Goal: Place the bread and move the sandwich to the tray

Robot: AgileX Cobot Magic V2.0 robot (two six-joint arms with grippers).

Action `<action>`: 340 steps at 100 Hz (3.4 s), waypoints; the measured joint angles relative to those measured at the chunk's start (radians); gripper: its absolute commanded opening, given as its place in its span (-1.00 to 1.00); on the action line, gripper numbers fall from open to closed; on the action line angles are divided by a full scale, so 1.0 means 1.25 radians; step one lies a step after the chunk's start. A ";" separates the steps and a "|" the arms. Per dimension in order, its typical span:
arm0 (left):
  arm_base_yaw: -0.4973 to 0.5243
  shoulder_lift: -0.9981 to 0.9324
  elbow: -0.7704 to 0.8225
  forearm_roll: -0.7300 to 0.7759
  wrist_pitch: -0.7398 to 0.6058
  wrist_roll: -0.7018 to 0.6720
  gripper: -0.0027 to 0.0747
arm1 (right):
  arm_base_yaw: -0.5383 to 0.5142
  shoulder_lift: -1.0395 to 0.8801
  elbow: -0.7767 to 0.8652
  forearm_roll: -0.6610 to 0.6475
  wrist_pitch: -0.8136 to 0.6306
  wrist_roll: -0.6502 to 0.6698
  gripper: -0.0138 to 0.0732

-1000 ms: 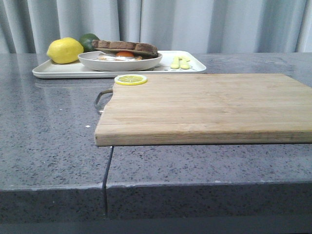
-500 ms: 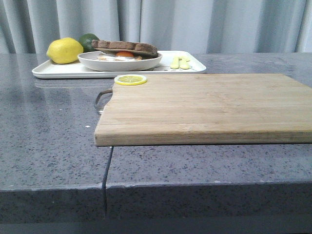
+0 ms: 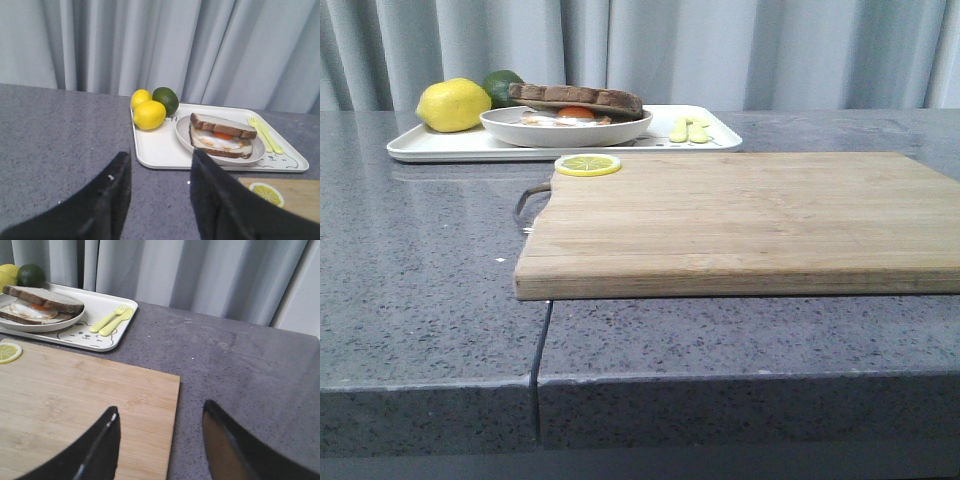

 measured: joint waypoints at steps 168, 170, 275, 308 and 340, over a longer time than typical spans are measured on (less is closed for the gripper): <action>0.000 -0.325 0.259 -0.002 0.029 0.001 -0.98 | 0.000 -0.199 0.139 -0.001 0.031 -0.002 -0.95; 0.000 -0.325 0.259 -0.002 0.029 0.001 -0.98 | 0.000 -0.199 0.139 -0.001 0.031 -0.002 -0.95; 0.000 -0.325 0.394 0.351 -0.055 -0.225 -0.98 | 0.000 -0.199 0.139 -0.001 0.031 -0.002 -0.95; 0.000 -0.364 0.455 0.406 -0.111 -0.247 -0.98 | 0.000 -0.199 0.139 -0.001 0.031 -0.002 -0.95; 0.000 -0.377 0.455 0.422 -0.110 -0.248 -0.98 | 0.000 -0.199 0.139 -0.001 0.031 -0.002 -0.95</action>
